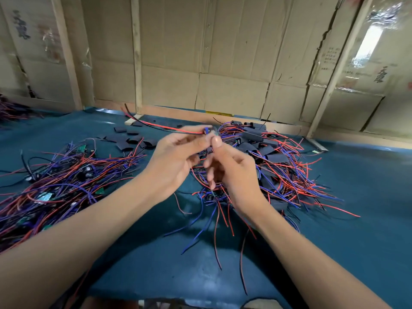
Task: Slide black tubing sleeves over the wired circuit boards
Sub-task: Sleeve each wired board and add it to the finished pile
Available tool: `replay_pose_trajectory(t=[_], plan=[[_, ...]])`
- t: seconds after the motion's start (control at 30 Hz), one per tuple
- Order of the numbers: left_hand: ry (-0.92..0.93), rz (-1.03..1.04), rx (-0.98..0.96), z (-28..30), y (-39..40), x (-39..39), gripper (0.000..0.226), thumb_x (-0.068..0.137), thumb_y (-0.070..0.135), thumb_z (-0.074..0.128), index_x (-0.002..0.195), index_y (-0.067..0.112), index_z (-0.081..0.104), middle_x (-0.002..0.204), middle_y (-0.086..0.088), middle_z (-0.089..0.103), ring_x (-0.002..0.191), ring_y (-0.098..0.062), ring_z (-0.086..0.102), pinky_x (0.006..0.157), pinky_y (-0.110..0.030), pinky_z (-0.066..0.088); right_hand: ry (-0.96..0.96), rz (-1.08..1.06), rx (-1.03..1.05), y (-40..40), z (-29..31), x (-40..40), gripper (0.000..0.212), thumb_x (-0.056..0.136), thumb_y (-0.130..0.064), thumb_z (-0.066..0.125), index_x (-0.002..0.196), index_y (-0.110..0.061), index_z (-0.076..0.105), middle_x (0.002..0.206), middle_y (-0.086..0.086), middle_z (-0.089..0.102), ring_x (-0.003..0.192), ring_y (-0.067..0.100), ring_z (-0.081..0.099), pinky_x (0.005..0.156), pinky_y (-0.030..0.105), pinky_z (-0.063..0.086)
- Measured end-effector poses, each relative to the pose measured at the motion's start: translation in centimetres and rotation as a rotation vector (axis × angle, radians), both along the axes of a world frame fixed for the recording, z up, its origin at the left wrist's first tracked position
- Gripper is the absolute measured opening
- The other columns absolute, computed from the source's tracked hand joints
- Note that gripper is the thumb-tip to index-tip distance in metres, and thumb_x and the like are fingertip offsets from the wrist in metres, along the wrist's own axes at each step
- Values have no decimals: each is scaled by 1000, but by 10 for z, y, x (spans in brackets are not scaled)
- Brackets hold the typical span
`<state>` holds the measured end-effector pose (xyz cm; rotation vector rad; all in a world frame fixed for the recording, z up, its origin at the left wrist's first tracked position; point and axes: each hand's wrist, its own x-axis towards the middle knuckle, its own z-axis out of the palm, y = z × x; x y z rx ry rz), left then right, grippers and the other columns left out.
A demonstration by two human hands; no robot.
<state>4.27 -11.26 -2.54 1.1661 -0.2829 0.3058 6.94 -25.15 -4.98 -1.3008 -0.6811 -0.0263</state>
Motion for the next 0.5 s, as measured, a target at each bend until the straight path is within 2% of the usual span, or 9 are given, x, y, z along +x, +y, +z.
replay_pose_trajectory(t=[0.03,0.1,0.2,0.23,0.27,0.33,0.37,0.43,0.5], plan=[[-38,-59,71,-4,1,-1,23,82,12,74,104,4,71,86,-20,63,71,-32,57,67,-55,34,56,56,74,-3,3,1,29,93,-43,65,86,-15,74,69,9,57,49,19,48,44,27,40],[-99,-112,264,-10,5,-4,25,86,14,74,109,3,72,85,-23,64,74,-34,58,64,-48,33,118,110,187,-8,8,3,32,88,-36,70,98,-6,74,66,7,54,49,19,46,47,28,39],[-19,-88,201,-12,21,4,32,83,9,73,115,15,74,88,-6,71,77,-17,61,60,-28,40,87,75,269,-14,16,4,12,91,-15,68,88,-7,77,70,6,61,51,18,50,50,29,45],[14,-12,205,-11,29,12,33,85,6,71,115,19,74,85,0,71,75,-13,59,60,-26,44,59,61,305,-17,19,6,16,92,-8,64,82,-9,77,74,7,65,52,18,52,52,29,47],[36,139,327,-11,40,22,33,88,6,70,116,22,74,84,4,71,74,-11,60,63,-28,48,37,49,338,-21,22,8,21,92,-4,62,78,-9,76,76,8,67,53,19,53,53,30,48],[87,461,872,-12,62,45,37,91,16,69,127,25,66,99,4,72,90,-14,64,86,-35,51,2,14,390,-30,28,12,19,92,1,61,82,-6,76,74,10,67,54,21,53,55,31,49],[131,513,1137,-17,69,53,46,92,23,69,136,24,58,114,-2,68,105,-20,62,100,-37,45,-15,-3,401,-34,30,14,18,92,1,60,84,-4,75,71,10,65,54,21,52,55,32,48],[196,443,1492,-32,73,67,63,94,35,65,151,27,39,136,-12,52,128,-33,44,114,-40,30,-9,-25,419,-41,33,19,20,93,2,57,85,-4,75,64,8,60,54,21,51,56,33,48],[218,373,1657,-47,68,78,60,99,40,55,154,35,32,144,-12,43,134,-37,33,114,-45,26,43,-32,433,-45,32,24,20,94,1,55,86,-4,73,59,7,54,53,20,50,56,33,48]])
